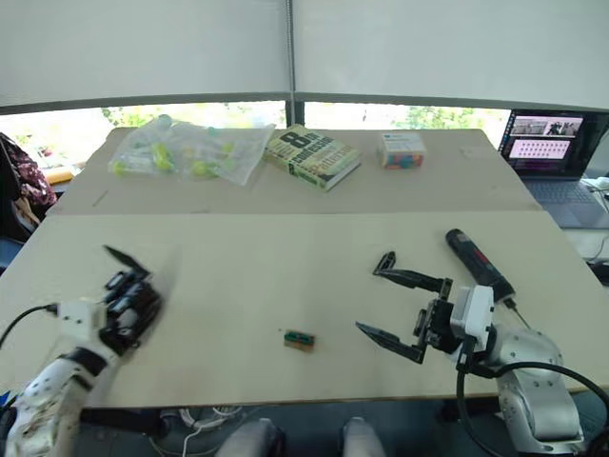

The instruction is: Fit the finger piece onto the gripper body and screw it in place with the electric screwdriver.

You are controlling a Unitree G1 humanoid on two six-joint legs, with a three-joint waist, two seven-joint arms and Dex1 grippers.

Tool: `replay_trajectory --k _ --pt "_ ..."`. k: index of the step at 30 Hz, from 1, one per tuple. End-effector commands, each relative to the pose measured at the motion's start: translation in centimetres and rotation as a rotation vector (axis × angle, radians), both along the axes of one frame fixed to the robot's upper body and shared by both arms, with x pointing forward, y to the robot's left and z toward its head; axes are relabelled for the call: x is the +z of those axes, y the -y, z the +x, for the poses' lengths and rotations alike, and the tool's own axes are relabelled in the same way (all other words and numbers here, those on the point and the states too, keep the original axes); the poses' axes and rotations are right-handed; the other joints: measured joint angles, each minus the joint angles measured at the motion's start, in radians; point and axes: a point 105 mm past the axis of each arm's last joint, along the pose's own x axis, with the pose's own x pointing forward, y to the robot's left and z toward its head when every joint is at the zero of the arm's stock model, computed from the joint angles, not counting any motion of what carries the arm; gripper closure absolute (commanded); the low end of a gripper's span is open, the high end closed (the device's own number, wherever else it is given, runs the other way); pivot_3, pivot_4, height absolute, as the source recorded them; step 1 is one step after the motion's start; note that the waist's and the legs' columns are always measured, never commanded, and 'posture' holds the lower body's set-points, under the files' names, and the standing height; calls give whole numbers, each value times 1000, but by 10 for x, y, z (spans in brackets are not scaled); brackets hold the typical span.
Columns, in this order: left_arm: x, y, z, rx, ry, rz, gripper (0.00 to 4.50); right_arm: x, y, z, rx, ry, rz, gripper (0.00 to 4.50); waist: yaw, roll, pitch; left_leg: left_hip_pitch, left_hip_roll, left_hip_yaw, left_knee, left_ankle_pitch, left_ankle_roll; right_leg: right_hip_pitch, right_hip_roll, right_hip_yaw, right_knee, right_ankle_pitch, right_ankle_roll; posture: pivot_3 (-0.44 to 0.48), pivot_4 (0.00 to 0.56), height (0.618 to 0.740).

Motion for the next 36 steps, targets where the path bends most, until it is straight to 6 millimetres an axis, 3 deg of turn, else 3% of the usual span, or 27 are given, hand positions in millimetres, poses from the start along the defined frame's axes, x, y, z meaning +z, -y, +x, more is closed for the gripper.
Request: replay_trajectory --k 1,7,12,24,31,33,36 --pt "50 51 17 -168 164 19 2161 9 6 -2 -20 36 -13 0 -1 0 0 0 0 0 0 0 0 0 0 0 0 0 0 0 150 740" --pt "31 129 34 -396 83 58 2161 5 13 0 -58 44 -29 0 -14 1 0 1 0 1 0 0 0 0 2 1 1 0 0 0 150 740" --pt "15 161 39 -499 45 98 2161 3 18 -3 -84 37 -38 0 -24 0 0 1 1 1 0 0 0 0 6 3 1 0 0 0 150 740" --pt "-3 198 49 -567 -1 123 2161 -2 21 -11 -118 17 -34 0 -5 2 0 1 0 0 5 -1 1 2 5 2 2 0 0 0 150 740" --pt "-11 192 44 -577 -33 123 2161 -3 23 -12 -130 21 -36 0 -4 2 0 1 0 0 6 -1 1 2 5 2 2 1 1 0 150 740" --pt "-12 189 42 -584 -45 111 1107 -3 22 -12 -131 21 -36 0 -4 2 0 1 0 0 6 -1 1 2 5 3 2 1 1 0 150 740" --pt "-13 184 39 -587 -56 107 73 -3 22 -12 -134 21 -35 0 -7 2 0 1 1 0 6 -1 1 2 5 3 2 0 1 0 150 740"
